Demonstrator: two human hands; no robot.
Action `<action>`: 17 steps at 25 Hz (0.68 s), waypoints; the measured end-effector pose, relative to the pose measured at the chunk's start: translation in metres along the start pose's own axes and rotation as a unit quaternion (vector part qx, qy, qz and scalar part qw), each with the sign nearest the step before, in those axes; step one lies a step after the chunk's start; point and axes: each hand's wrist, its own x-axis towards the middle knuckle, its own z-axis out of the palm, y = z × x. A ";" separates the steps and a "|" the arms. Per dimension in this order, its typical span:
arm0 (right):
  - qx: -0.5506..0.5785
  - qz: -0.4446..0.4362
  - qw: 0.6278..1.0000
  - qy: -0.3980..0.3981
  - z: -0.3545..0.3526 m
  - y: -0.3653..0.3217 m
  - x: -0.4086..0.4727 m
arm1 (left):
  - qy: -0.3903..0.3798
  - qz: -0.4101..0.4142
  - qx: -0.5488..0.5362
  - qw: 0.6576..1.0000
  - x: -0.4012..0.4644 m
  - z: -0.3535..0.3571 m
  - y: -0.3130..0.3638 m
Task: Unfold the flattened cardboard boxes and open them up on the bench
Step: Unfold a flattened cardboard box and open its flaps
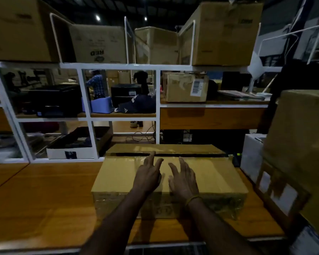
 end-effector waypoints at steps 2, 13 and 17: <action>-0.015 0.020 0.999 -0.039 0.017 -0.007 0.010 | -0.038 0.008 0.008 0.999 0.008 0.016 -0.012; -0.059 0.072 0.992 -0.081 0.065 -0.007 0.083 | -0.214 0.032 -0.048 0.975 0.070 0.066 -0.077; -0.065 0.083 0.990 -0.096 0.071 -0.007 0.096 | -0.273 0.041 -0.034 0.960 0.095 0.075 -0.082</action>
